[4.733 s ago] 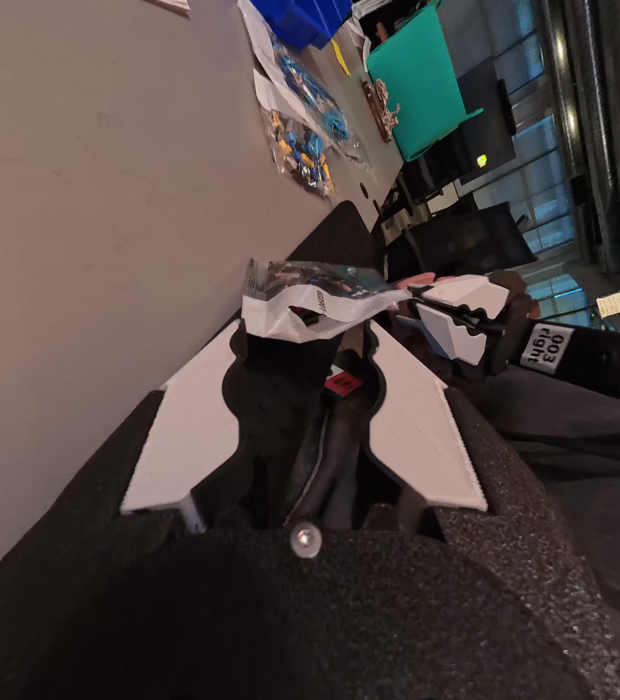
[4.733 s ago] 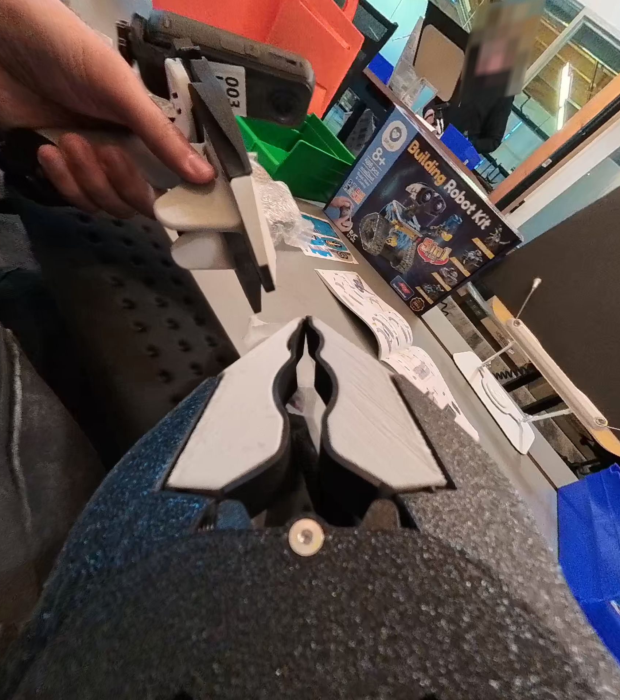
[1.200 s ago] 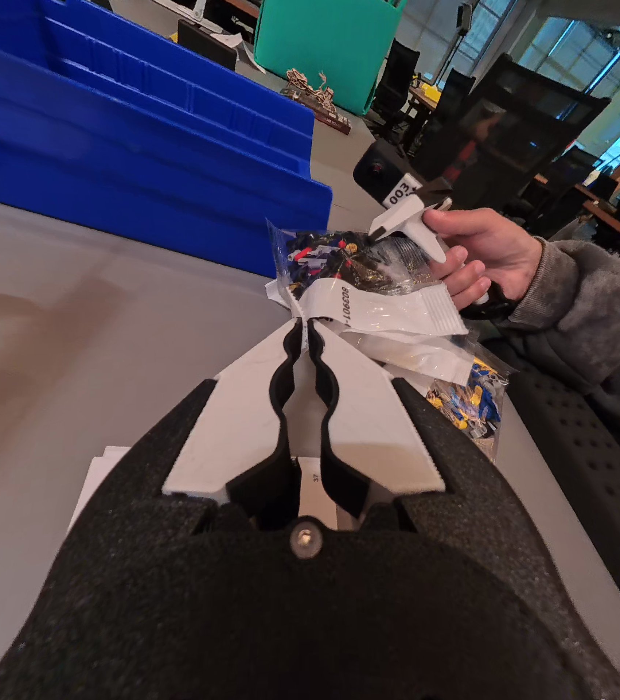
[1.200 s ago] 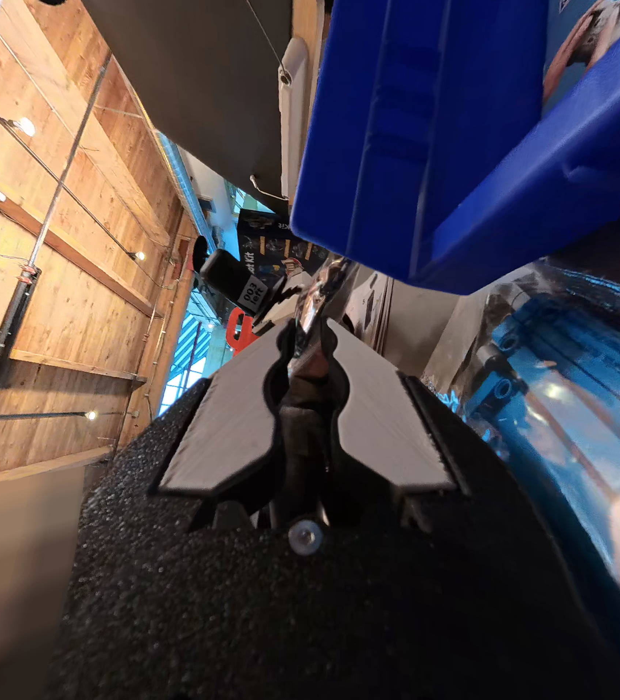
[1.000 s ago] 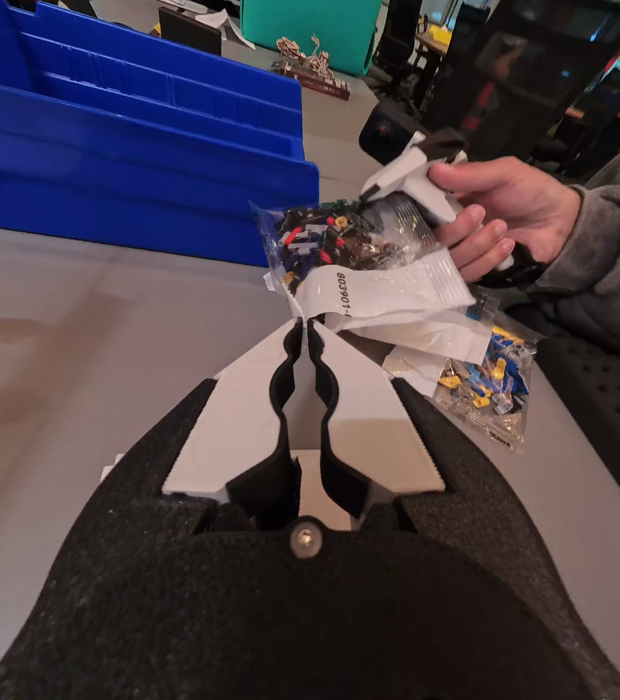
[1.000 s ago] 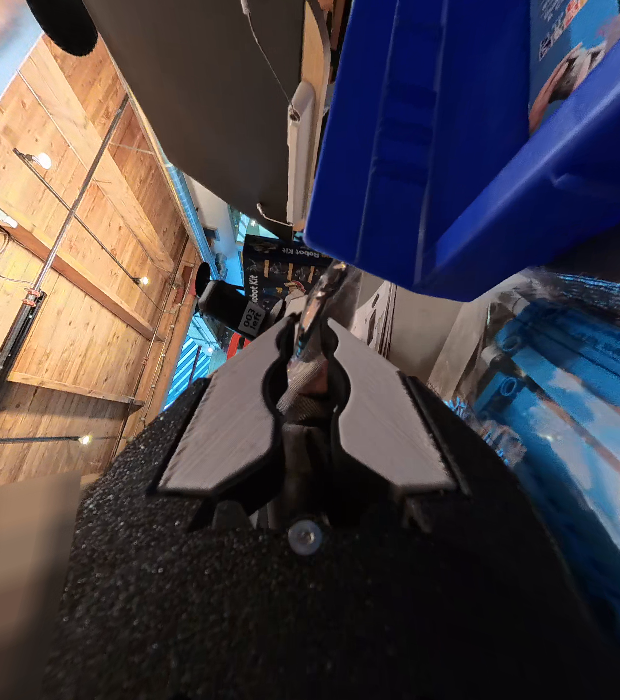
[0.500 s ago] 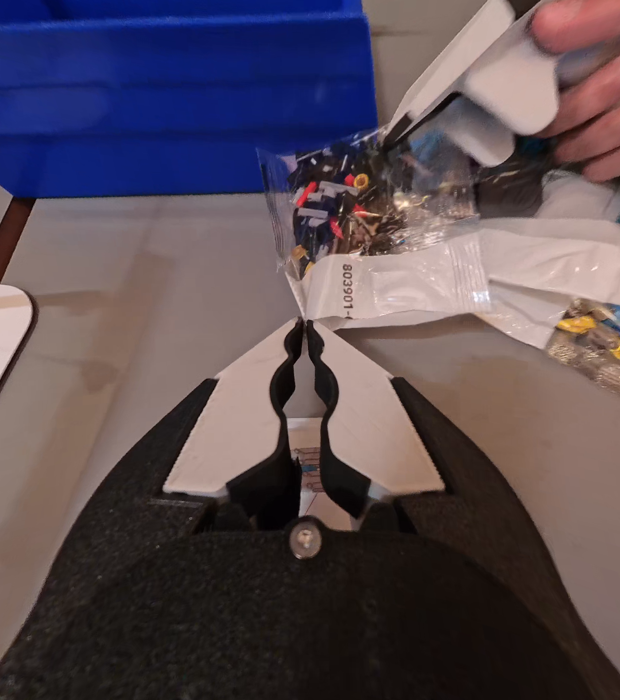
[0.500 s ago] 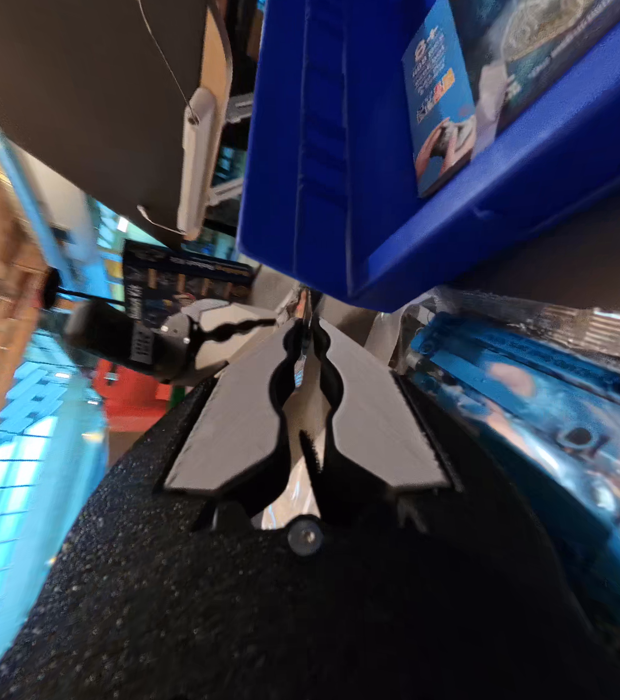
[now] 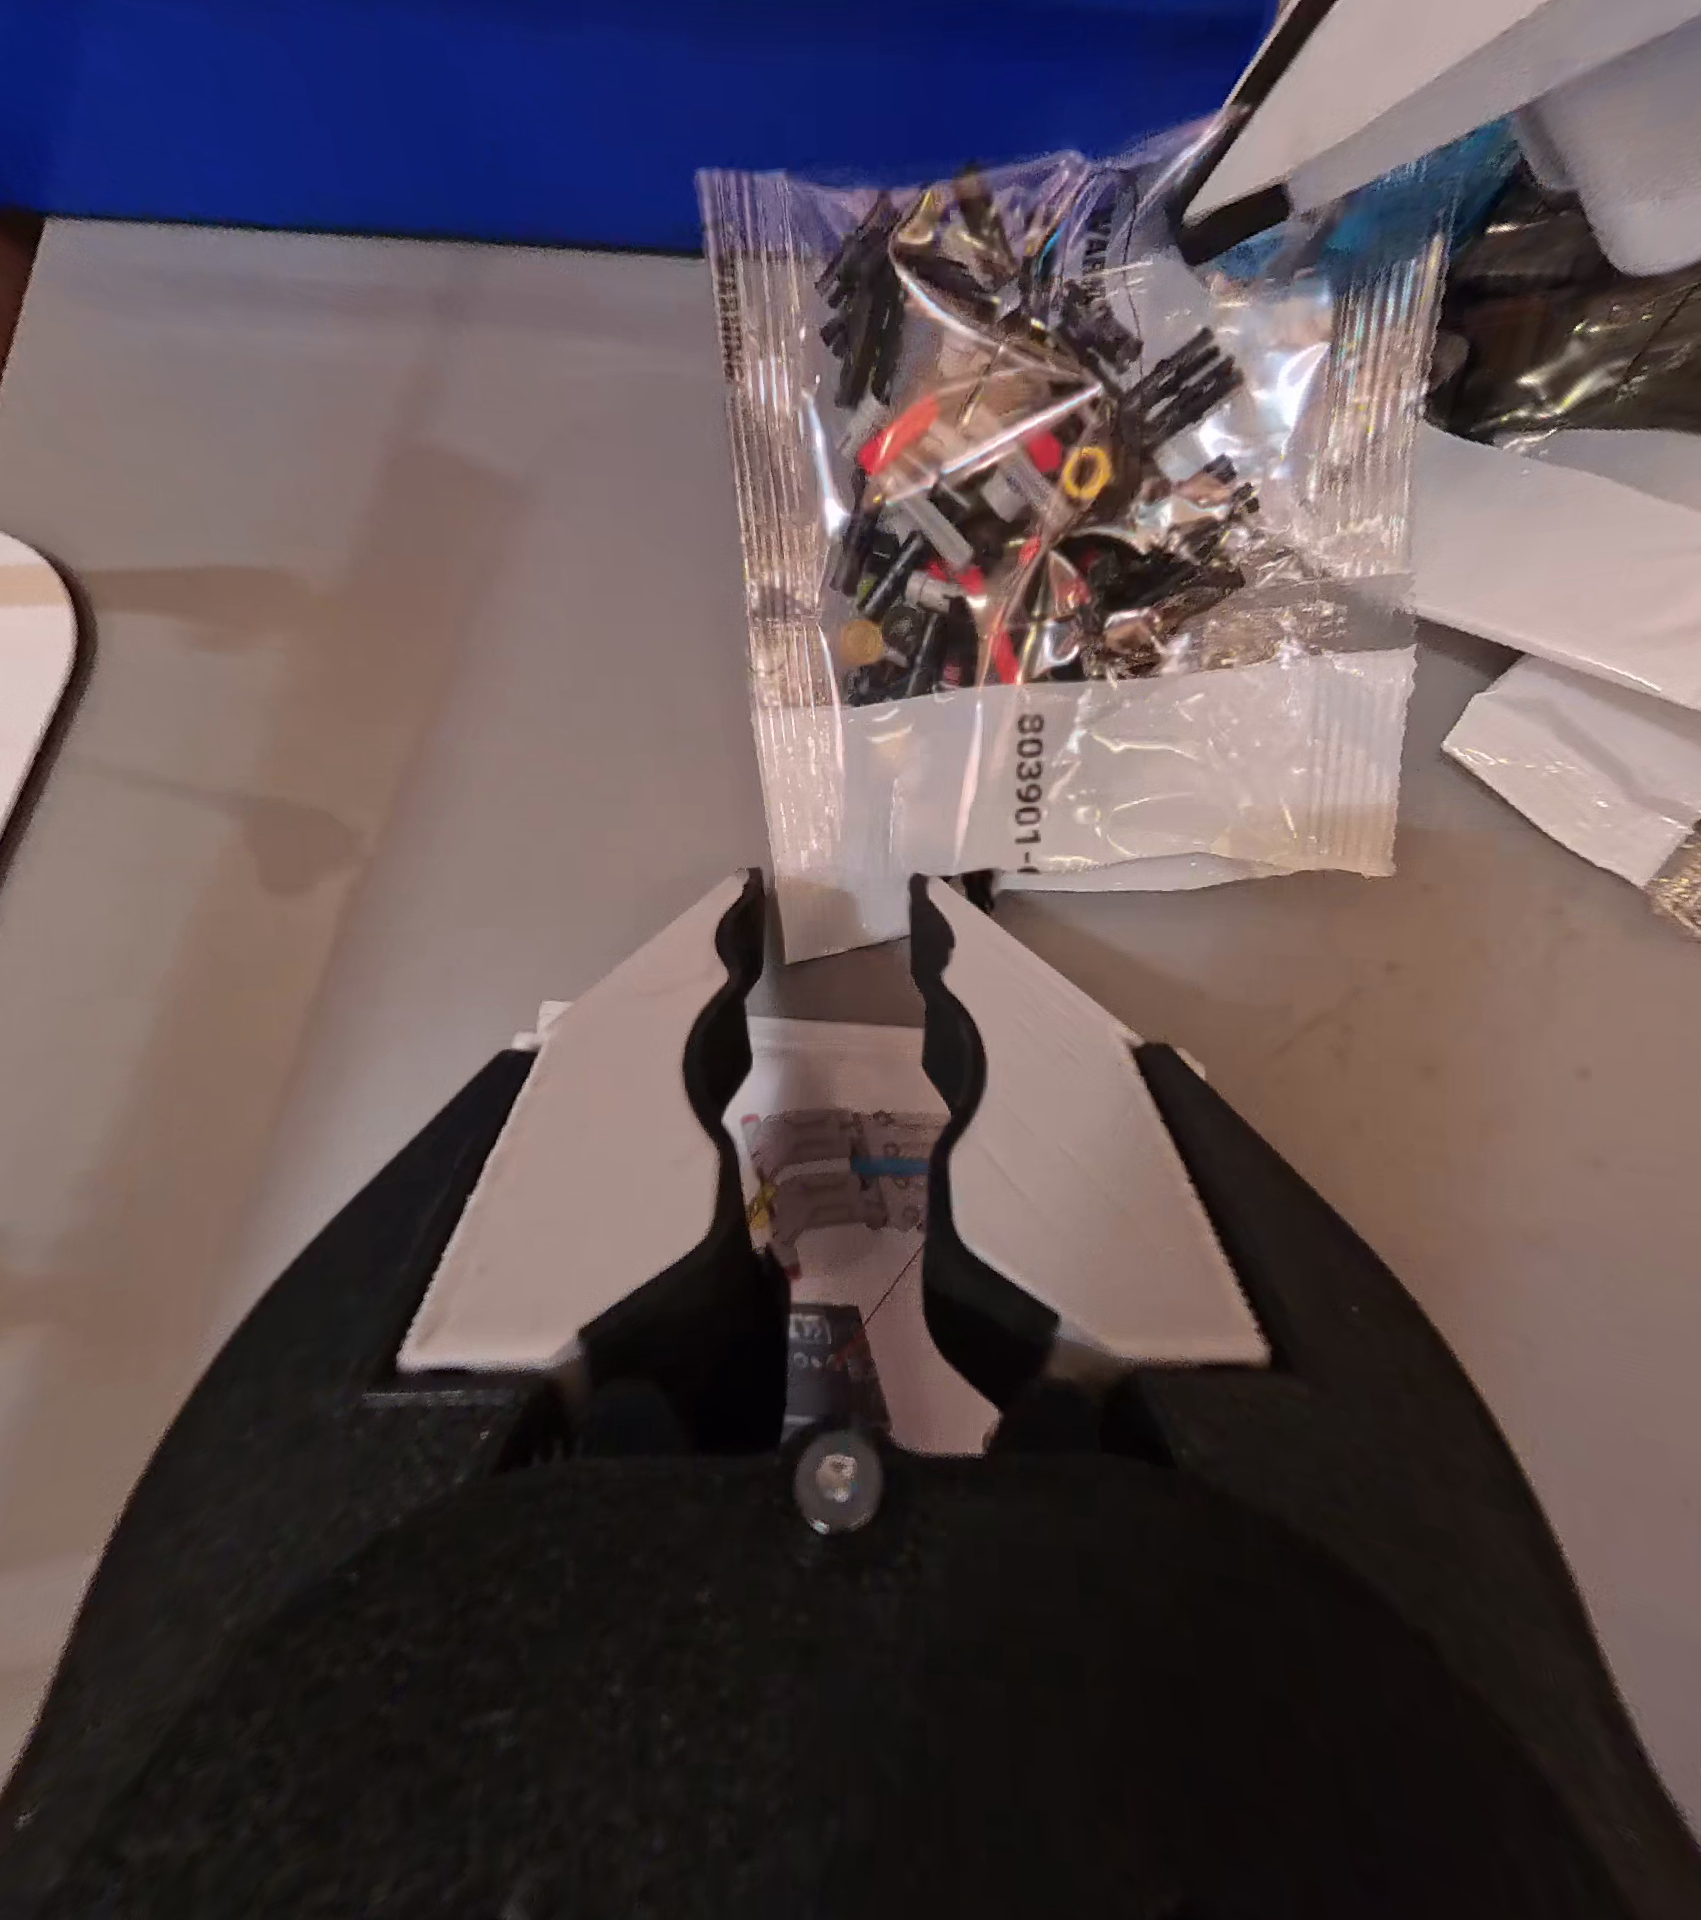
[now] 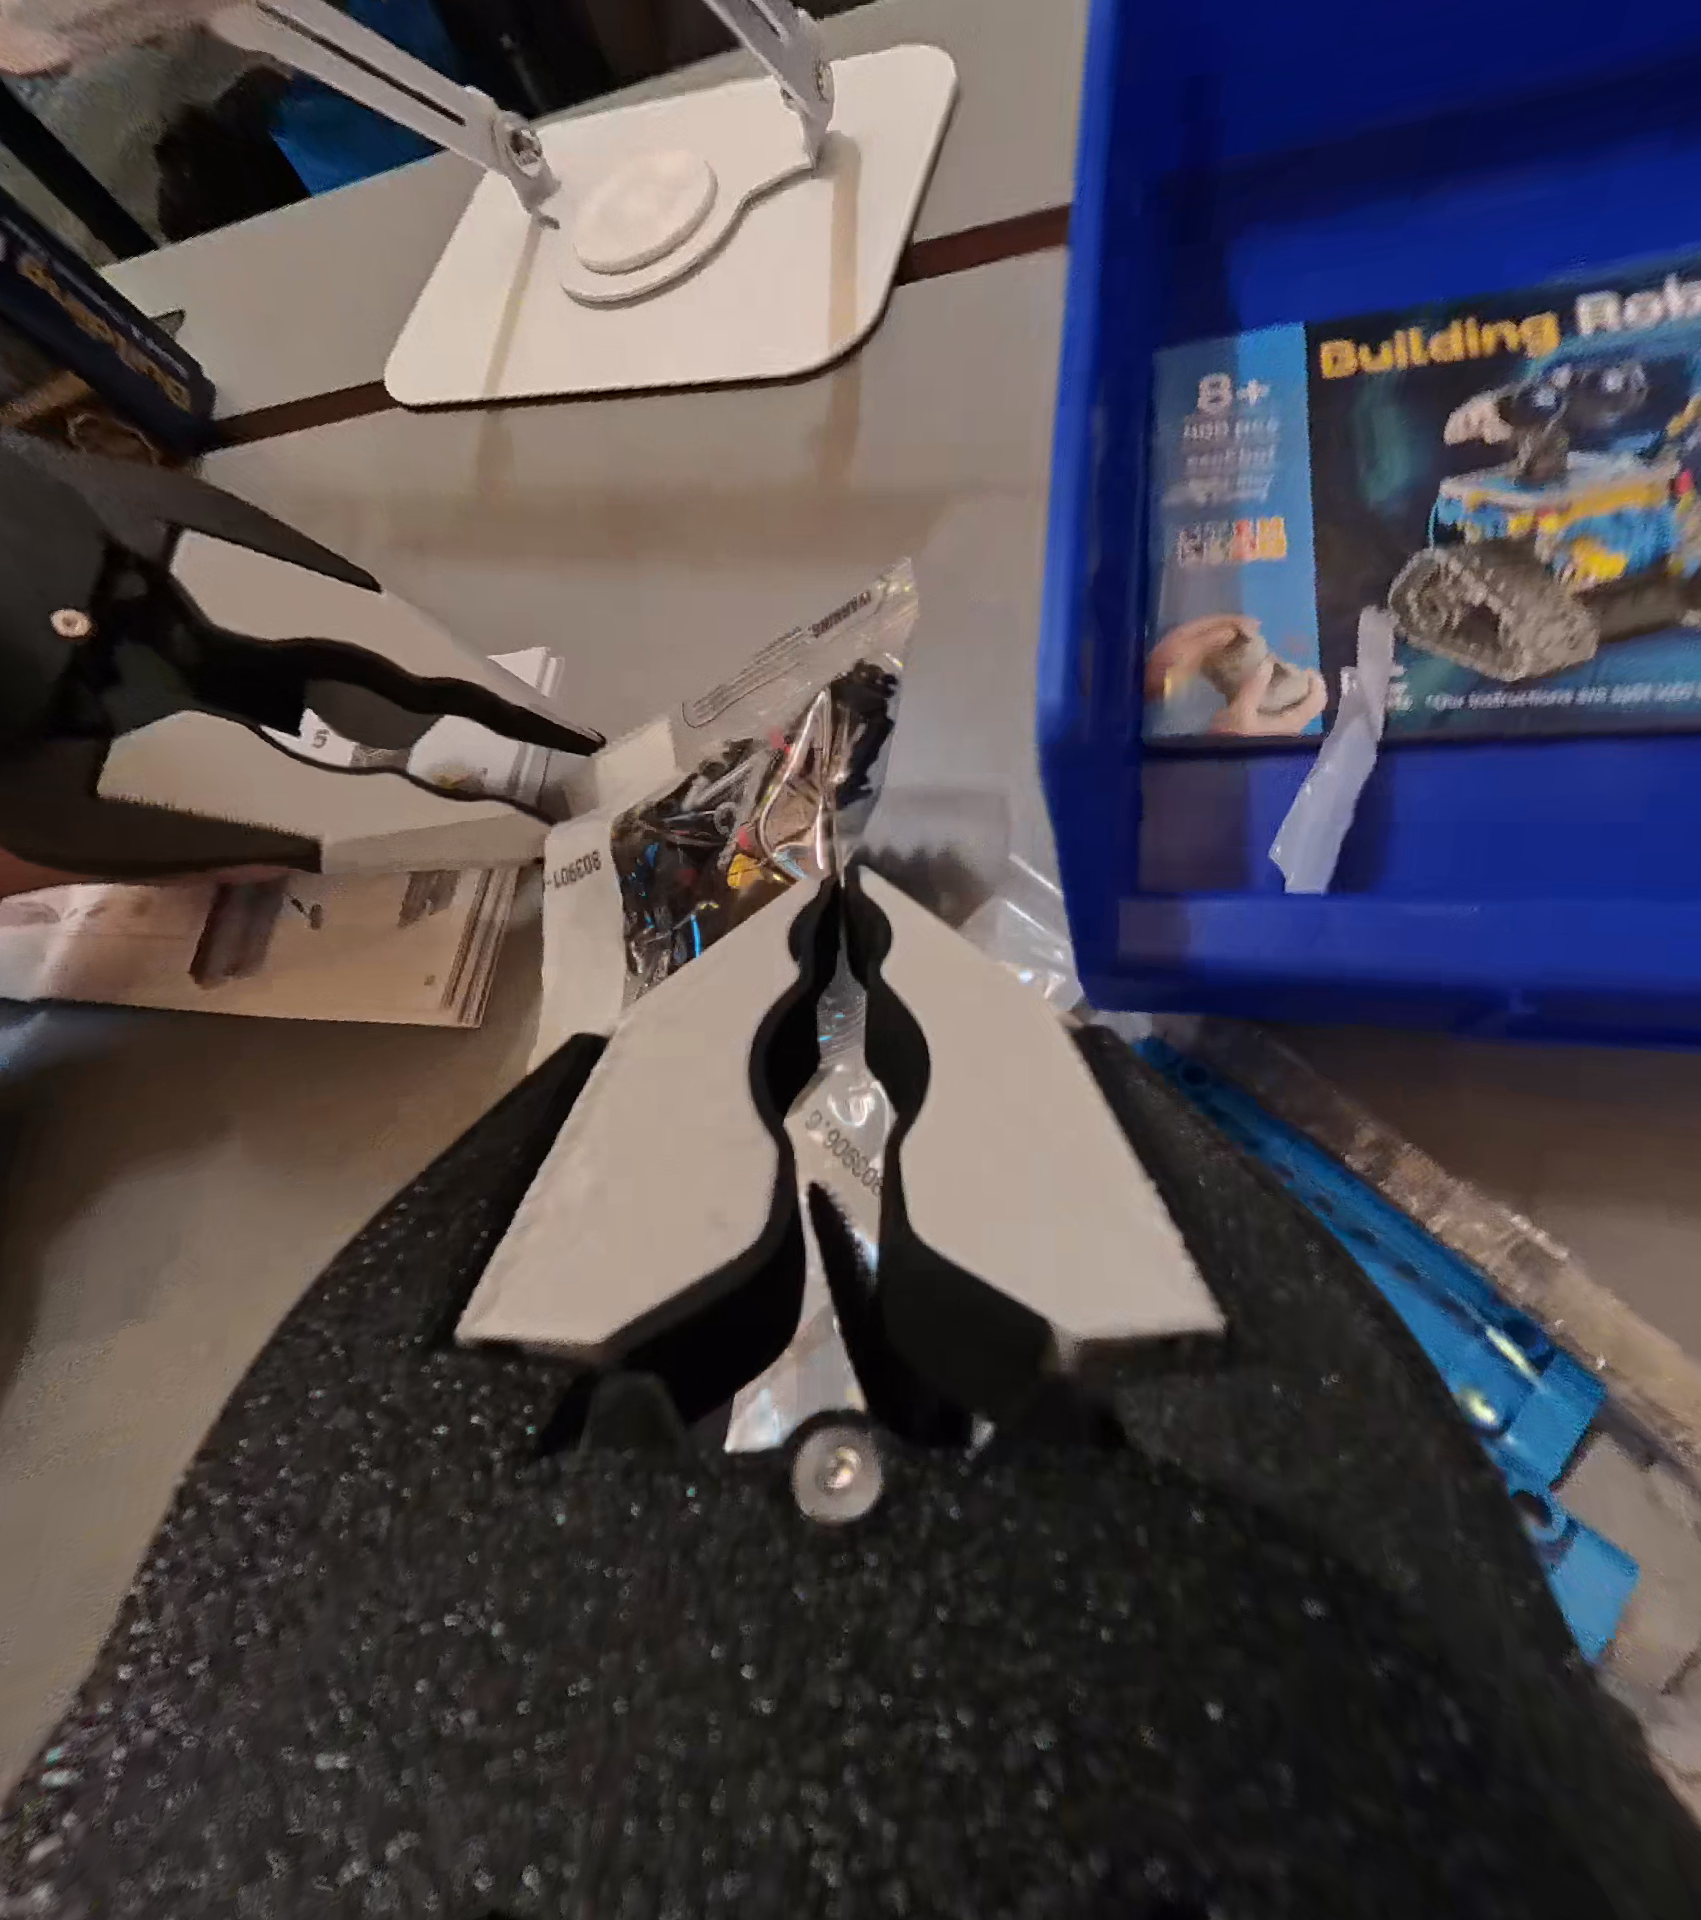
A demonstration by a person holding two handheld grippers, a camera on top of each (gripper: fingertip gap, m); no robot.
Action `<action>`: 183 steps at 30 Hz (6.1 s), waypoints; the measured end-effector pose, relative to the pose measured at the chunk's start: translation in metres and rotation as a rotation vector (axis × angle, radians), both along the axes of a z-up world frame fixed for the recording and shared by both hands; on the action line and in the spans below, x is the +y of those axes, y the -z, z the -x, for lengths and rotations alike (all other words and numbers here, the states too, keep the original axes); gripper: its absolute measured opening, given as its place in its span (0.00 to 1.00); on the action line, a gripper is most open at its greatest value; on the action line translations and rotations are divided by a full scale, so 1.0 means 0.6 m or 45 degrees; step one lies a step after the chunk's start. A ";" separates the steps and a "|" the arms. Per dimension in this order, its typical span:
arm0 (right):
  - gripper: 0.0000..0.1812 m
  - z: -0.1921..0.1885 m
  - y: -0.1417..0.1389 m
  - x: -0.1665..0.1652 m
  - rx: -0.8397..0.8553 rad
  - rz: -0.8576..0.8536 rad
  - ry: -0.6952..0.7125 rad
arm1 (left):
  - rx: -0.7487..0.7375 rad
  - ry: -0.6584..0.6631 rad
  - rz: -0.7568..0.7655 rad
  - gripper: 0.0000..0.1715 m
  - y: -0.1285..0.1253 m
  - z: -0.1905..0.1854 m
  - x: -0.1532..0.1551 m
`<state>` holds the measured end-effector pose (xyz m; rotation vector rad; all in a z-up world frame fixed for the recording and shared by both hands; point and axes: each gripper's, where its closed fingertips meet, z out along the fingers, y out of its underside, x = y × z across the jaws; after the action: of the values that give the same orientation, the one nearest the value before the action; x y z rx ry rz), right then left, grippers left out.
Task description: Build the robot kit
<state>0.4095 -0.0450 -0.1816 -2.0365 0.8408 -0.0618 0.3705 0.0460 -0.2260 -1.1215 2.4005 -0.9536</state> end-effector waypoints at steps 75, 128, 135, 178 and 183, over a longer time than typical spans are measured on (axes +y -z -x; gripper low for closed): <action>0.00 0.007 -0.226 -0.033 -0.587 0.106 -0.065 | 0.062 0.024 0.152 0.21 -0.029 0.024 0.006; 0.00 -0.012 -0.175 0.039 -0.632 0.059 -0.605 | 0.039 -0.381 0.393 0.21 -0.040 0.403 0.014; 0.00 0.026 -0.115 0.058 -1.043 0.336 -0.611 | 0.026 -0.386 0.415 0.21 -0.042 0.403 0.015; 0.00 0.114 -0.290 0.013 -1.651 0.387 -0.576 | 0.004 -0.345 0.257 0.21 -0.027 0.405 0.004; 0.00 -0.108 -0.281 -0.077 -0.794 -0.079 -0.063 | -0.025 -0.365 0.284 0.21 -0.036 0.401 0.007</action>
<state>0.4741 -0.0910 -0.0131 -1.8168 0.3914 -0.6015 0.1301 0.0502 -0.2042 -1.4792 2.0798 -1.1428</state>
